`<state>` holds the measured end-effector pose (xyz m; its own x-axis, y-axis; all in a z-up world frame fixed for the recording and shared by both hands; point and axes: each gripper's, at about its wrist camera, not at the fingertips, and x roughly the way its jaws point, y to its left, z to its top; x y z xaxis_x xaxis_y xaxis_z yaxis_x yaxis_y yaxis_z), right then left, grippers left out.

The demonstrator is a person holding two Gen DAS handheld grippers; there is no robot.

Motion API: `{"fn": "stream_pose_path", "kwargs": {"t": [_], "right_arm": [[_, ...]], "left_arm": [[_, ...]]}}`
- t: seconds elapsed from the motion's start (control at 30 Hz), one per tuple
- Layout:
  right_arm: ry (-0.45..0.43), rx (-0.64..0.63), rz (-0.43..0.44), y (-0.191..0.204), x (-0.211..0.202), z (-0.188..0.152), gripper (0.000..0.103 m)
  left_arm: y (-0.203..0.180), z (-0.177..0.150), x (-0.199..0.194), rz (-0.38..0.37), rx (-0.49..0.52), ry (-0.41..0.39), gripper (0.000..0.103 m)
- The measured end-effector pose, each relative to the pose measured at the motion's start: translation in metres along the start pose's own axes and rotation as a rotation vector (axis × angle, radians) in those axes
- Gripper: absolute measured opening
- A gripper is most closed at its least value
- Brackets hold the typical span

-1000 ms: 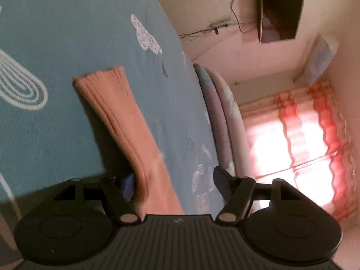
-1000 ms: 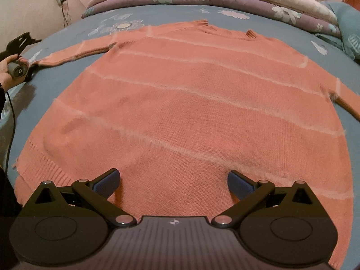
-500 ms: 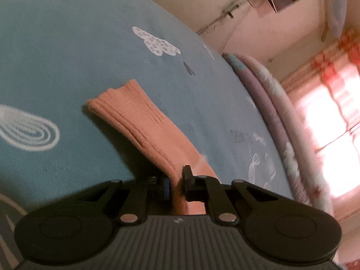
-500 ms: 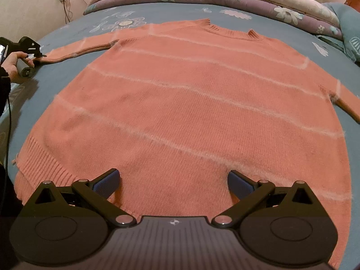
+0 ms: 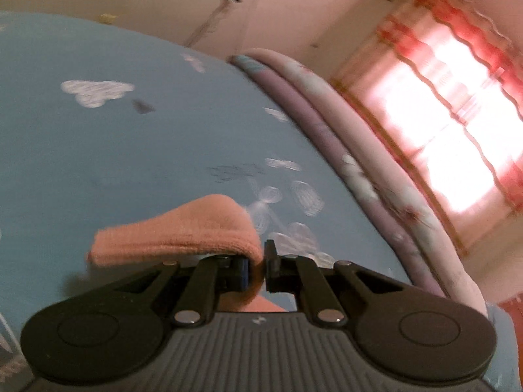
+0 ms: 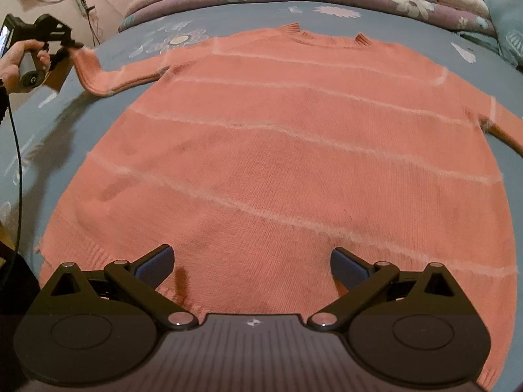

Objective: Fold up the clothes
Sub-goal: 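Close the left gripper on the salmon sleeve cuff, then lift the sleeve with the left gripper and fold it across the sweater body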

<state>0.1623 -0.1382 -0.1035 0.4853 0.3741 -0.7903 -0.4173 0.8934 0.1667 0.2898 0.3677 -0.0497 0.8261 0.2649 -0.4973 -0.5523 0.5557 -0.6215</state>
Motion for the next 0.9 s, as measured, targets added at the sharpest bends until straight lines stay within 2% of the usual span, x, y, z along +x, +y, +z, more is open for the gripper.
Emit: {"fn": "stream_pose_path", "kwargs": {"t": [0.2, 0.53, 0.9], "right_arm": [[-0.01, 0.046, 0.027, -0.006, -0.007, 0.002, 0.103], [-0.061, 0.1, 0.034, -0.019, -0.023, 0.008, 0.103], [-0.078, 0.181, 0.05, -0.037, -0.032, 0.011, 0.103]], "left_arm": [[-0.068, -0.012, -0.007, -0.088, 0.105, 0.037, 0.006], [-0.173, -0.055, -0.002, -0.207, 0.256, 0.113, 0.006], [-0.248, -0.12, 0.004, -0.36, 0.369, 0.219, 0.006]]}}
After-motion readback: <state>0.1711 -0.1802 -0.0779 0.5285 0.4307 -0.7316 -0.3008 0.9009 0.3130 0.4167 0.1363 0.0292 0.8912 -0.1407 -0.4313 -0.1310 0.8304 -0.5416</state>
